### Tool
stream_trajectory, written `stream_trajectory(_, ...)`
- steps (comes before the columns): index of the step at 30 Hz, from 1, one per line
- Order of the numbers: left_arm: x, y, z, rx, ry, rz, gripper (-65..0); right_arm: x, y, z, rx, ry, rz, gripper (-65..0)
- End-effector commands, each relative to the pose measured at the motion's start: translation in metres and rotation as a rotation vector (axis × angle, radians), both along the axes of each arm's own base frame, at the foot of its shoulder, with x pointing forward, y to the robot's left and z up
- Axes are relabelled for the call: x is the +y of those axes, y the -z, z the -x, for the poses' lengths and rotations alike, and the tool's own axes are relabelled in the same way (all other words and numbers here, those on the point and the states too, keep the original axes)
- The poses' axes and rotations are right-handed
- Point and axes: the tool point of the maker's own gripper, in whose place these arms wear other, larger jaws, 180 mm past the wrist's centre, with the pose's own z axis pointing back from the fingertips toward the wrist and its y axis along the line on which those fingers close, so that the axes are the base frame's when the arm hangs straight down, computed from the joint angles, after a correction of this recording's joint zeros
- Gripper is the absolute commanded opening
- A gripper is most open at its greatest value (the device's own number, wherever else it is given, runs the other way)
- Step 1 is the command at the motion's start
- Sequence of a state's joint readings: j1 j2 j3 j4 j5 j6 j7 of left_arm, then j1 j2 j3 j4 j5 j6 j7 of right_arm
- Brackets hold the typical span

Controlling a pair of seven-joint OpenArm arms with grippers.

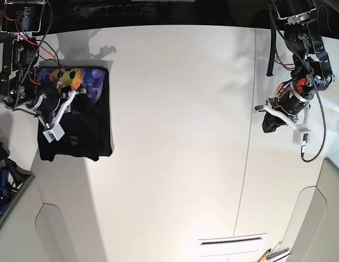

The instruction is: Fold the T-shirt properly

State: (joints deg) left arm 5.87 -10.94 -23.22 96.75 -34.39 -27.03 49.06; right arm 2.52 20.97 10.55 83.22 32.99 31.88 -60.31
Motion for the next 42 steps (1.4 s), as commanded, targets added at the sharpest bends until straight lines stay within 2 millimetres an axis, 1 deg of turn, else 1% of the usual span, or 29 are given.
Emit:
stream_trajectory(1,0.001,-0.017,-0.01,-0.063,0.0,0.004,-65.0,-0.007,-0.009,-0.007,-0.026,0.006,0.006,-65.0)
stream_trajectory(5,0.001,-0.018,-0.01,-0.066,0.001,0.009,-65.0,0.002,-0.018,-0.012,-0.048,0.006,-0.059,-65.0)
stream_trajectory(7,0.001,-0.019,-0.01,-0.067,0.001,0.007,-65.0,0.006,-0.028,-0.018,-0.082,-0.002,-0.068,-65.0)
stream_trajectory(9,0.003,-0.021,-0.011,-0.072,0.003,0.007,-65.0,0.008,-0.045,-0.027,-0.137,-0.016,-0.061,-65.0)
stream_trajectory(12,0.01,-0.028,-0.013,-0.087,0.009,-0.009,-65.0,0.016,-0.081,-0.044,-0.255,-0.054,-0.038,-65.0)
stream_trajectory(14,0.015,-0.038,-0.015,-0.106,0.018,-0.041,-65.0,0.023,-0.106,-0.051,-0.334,-0.082,-0.023,-65.0)
stream_trajectory(16,0.018,-0.049,-0.016,-0.124,0.033,-0.075,-65.0,0.03,-0.126,-0.053,-0.399,-0.109,-0.01,-65.0)
stream_trajectory(17,0.017,-0.055,-0.015,-0.128,0.045,-0.091,-65.0,0.032,-0.132,-0.051,-0.413,-0.122,0.002,-65.0)
stream_trajectory(19,0.013,-0.065,-0.013,-0.137,0.067,-0.119,-65.0,0.033,-0.133,-0.045,-0.406,-0.14,0.034,-65.0)
stream_trajectory(22,0.013,-0.073,0.004,-0.142,0.073,-0.155,-65.0,0.035,-0.12,-0.023,-0.349,-0.164,0.059,-65.0)
stream_trajectory(25,0.023,-0.074,0.033,-0.114,0.057,-0.204,-65.0,0.033,-0.104,0.008,-0.283,-0.172,0.077,-65.0)
stream_trajectory(27,0.033,-0.078,0.054,-0.096,0.037,-0.249,-65.0,0.026,-0.099,0.029,-0.255,-0.155,0.095,-65.0)
stream_trajectory(30,0.043,-0.089,0.086,-0.073,0.025,-0.283,-65.0,0.003,-0.101,0.057,-0.231,-0.101,0.149,-65.0)
stream_trajectory(34,0.056,-0.1,0.127,-0.02,0.019,-0.305,-65.0,-0.041,-0.116,0.093,-0.214,0.006,0.265,-65.0)
stream_trajectory(36,0.067,-0.1,0.148,0.03,-0.009,-0.303,-65.0,-0.063,-0.123,0.113,-0.185,0.058,0.317,-65.0)
stream_trajectory(39,0.083,-0.098,0.178,0.115,-0.046,-0.304,-65.0,-0.089,-0.131,0.146,-0.12,0.127,0.349,-65.0)
stream_trajectory(42,0.092,-0.097,0.207,0.196,-0.064,-0.295,-65.0,-0.103,-0.133,0.181,-0.024,0.17,0.34,-65.0)
